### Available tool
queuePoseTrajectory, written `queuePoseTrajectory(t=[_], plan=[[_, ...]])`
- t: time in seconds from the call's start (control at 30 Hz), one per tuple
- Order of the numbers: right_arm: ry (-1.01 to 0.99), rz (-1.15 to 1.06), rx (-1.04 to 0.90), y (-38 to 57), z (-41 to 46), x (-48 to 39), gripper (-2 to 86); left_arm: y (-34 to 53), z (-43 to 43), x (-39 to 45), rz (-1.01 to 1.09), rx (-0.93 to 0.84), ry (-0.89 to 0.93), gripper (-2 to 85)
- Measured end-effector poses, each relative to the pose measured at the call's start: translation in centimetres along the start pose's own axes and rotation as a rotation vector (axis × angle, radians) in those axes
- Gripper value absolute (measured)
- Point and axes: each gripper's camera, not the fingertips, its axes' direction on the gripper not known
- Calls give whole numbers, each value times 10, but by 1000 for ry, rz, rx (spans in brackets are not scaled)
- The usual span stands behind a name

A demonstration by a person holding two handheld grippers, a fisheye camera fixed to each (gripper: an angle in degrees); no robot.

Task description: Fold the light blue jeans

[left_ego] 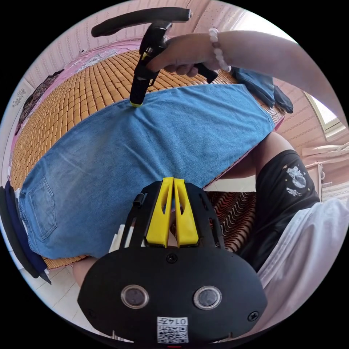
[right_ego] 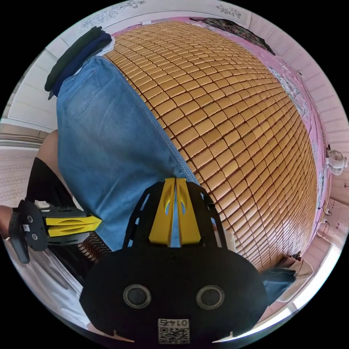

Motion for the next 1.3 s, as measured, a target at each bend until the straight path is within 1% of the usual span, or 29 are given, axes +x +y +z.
queuePoseTrajectory(t=[0.03, 0.07, 0.17, 0.23, 0.37, 0.43, 0.47, 0.5, 0.53, 0.57, 0.63, 0.67, 0.73, 0.83, 0.9, 0.97, 1.03, 1.1, 1.17, 1.23, 1.3], plan=[[-39, -7, -63, -2, -3, 8, -8, -3, -1, 2, 4, 1, -1, -10], [-52, -14, -85, -2, -5, 10, -8, -5, -1, 4, 9, 3, -5, -10], [-31, -3, -73, 7, -6, 20, -8, -13, -4, 9, 12, -1, -17, -10], [-85, 56, -52, 21, -9, 34, -9, -19, -8, 10, -3, -19, -13, -10], [-135, 164, 71, 73, -19, 50, -9, -23, -34, 7, -64, 72, 25, -10], [-135, 271, 199, 142, -32, 58, -9, -23, -44, 3, -90, 88, 23, -10], [-141, 299, 229, 163, -35, 60, -9, -22, -48, -1, -106, 90, 28, -10], [-146, 371, 284, 209, -41, 66, -8, -21, -50, -4, -116, 88, 30, -10], [-145, 468, 329, 259, -44, 75, -7, -20, -52, -9, -144, 79, 29, -10], [-141, 522, 350, 286, -45, 79, -6, -18, -53, -14, -177, 72, 23, -10], [-140, 772, 425, 397, -42, 99, 5, -15, -55, -22, -236, 65, 20, -10], [-147, 836, 442, 425, -39, 103, 11, -13, -55, -28, -289, 63, 37, -10], [-153, 1111, 472, 528, -24, 114, 71, -11, -54, -38, -372, 67, 80, -10], [-173, 1350, 536, 621, -7, 116, 133, -7, -56, -53, -513, 67, 58, -10], [-197, 1405, 566, 654, 1, 118, 151, -6, -59, -60, -570, 62, 30, -10], [-246, 1422, 554, 674, 12, 125, 159, -6, -60, -66, -601, 35, 9, -10], [-350, 1410, 511, 690, 31, 136, 165, -7, -58, -69, -615, 1, -25, -10], [-429, 1402, 486, 699, 43, 142, 164, -9, -52, -70, -621, -30, -23, -10], [-460, 1380, 518, 707, 46, 144, 158, -13, -49, -67, -583, -29, -38, -10], [-440, 1388, 521, 718, 49, 145, 121, -17, -49, -65, -562, -38, -47, -10], [-467, 1380, 534, 725, 51, 146, 88, -22, -49, -62, -535, -55, -62, -10]])
